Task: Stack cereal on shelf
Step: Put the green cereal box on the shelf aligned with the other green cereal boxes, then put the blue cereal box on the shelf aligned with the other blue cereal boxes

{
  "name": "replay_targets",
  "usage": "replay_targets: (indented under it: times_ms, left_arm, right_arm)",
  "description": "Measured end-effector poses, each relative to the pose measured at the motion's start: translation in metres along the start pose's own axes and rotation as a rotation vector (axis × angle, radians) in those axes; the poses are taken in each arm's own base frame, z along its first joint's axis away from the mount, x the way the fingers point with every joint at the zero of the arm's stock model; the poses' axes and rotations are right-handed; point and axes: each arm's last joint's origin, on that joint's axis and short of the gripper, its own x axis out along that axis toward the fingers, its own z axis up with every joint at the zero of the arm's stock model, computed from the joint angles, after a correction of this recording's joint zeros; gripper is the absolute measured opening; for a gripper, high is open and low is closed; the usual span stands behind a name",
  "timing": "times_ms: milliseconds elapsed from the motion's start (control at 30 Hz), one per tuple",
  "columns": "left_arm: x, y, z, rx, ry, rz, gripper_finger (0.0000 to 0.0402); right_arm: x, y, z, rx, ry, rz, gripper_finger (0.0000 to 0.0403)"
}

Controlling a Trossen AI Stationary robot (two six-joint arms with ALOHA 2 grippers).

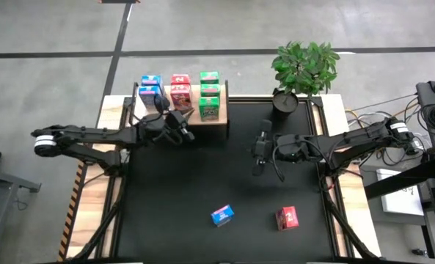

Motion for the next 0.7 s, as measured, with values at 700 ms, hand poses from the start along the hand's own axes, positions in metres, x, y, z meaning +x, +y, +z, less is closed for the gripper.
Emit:
replay_targets:
  times_ms: [700]
  left_arm:
    - [0.026,-0.017,-0.003,-0.041,0.086,0.009,0.0]
  right_arm:
    - [0.0,0.0,-0.001,-0.019,0.01,0.003,0.0009]
